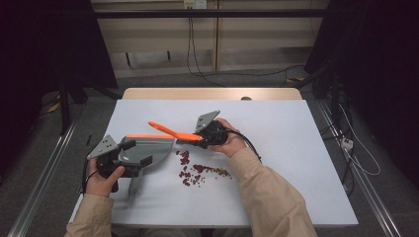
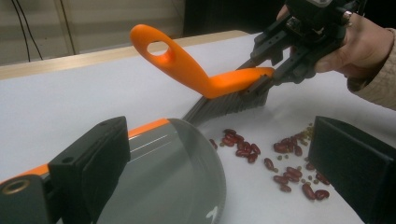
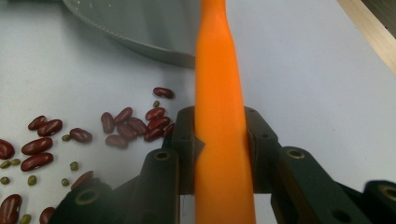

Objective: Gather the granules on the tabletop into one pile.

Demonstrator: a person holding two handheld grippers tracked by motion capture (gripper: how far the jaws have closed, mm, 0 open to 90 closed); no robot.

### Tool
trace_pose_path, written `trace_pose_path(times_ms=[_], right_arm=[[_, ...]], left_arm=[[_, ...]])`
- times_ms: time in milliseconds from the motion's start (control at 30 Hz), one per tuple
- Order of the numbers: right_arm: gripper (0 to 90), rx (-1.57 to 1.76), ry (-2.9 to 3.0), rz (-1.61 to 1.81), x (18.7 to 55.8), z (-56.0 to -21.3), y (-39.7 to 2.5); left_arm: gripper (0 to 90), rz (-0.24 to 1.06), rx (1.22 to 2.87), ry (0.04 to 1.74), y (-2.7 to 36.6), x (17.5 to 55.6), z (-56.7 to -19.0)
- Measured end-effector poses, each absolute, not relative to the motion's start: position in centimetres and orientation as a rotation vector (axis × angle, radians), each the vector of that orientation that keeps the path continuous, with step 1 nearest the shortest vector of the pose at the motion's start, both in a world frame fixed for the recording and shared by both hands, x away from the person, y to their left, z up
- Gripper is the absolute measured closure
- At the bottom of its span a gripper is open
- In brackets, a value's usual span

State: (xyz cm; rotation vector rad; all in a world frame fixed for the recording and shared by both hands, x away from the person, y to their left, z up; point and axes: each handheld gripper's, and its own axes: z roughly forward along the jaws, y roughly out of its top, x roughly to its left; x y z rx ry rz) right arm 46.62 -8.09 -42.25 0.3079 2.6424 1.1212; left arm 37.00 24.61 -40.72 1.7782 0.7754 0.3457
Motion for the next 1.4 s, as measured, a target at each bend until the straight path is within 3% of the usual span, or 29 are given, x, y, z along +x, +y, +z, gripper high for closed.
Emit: trace_pose_path(times_ms=[1033,1400], right_arm=[[70.8,-0.004,2.776,1.108,41.5,-41.7,-7.9],[70.9,0.054,2.772,1.122,40.7,-41.6,-8.5]], left_arm=[[5.4,0.367,1.746,0.786,25.9,36.6,-40.3],[4.0,0.359,1.748,0.77,25.7,36.5,-40.3]])
